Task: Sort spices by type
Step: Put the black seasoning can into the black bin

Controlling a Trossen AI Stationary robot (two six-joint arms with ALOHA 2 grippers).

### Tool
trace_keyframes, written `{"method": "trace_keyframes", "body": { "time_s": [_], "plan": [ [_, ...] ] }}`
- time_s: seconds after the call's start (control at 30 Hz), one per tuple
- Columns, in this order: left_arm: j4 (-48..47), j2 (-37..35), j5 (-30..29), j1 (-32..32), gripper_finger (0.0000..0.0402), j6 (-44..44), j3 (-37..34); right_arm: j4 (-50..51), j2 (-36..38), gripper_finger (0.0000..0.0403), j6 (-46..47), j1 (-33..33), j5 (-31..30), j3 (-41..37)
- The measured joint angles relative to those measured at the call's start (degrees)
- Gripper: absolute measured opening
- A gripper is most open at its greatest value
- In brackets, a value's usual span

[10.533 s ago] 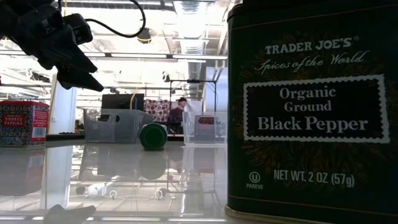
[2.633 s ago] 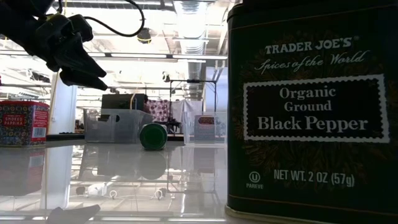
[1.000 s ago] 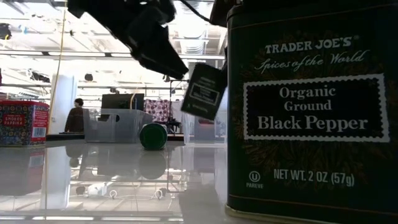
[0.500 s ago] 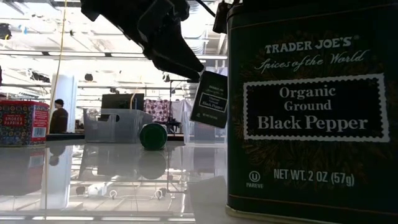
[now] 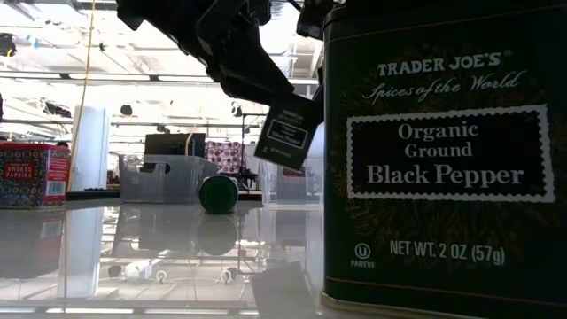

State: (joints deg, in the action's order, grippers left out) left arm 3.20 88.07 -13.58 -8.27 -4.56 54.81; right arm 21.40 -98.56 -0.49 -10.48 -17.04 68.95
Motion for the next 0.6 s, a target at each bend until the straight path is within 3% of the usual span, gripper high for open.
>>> {"method": "trace_keyframes", "body": {
  "time_s": [0.23,0.6],
  "plan": [
    [-0.13,0.0,-0.14,0.0,0.0288,-0.28,0.0,-0.97,0.0,0.015,-0.04,0.09,-0.01,0.0],
    [-0.24,0.0,-0.16,0.0,0.0216,-0.59,-0.02,-2.02,0.0,0.0155,-0.53,0.07,0.0,0.0]
  ]
}}
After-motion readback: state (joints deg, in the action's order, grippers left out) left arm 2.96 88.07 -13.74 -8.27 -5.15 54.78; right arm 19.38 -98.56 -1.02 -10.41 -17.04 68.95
